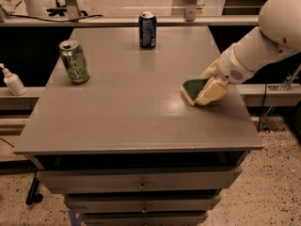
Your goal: Move sponge near green can
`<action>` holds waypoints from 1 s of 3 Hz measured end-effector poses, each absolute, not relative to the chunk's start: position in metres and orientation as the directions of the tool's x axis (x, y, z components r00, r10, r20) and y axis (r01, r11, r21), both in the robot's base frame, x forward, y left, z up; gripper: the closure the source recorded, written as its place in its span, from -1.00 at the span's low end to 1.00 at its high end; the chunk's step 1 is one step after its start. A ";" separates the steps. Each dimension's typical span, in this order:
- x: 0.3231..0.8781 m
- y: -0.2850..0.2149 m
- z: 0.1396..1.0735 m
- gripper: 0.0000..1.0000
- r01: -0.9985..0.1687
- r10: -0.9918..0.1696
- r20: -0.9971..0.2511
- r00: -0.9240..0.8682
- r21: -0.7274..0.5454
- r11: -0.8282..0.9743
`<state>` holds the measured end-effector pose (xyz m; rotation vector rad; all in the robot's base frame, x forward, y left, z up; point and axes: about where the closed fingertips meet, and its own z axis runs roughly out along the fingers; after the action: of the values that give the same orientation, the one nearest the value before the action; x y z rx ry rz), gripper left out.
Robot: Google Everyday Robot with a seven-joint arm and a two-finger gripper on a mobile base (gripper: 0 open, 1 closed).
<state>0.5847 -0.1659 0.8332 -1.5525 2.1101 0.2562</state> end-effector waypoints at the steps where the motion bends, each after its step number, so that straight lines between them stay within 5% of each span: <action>1: 0.592 -0.159 0.852 0.73 -0.931 -0.836 -0.513 -0.195 -0.170 0.322; 2: 0.601 -0.151 0.897 1.00 -0.918 -0.831 -0.536 -0.148 -0.238 0.316; 3: 0.601 -0.150 0.897 1.00 -0.918 -0.831 -0.536 -0.148 -0.238 0.316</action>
Offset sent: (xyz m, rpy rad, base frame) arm 0.0241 0.0212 0.1177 0.0308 -0.2009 0.0245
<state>0.6007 -0.1505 0.8970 -1.5406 2.0022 0.1932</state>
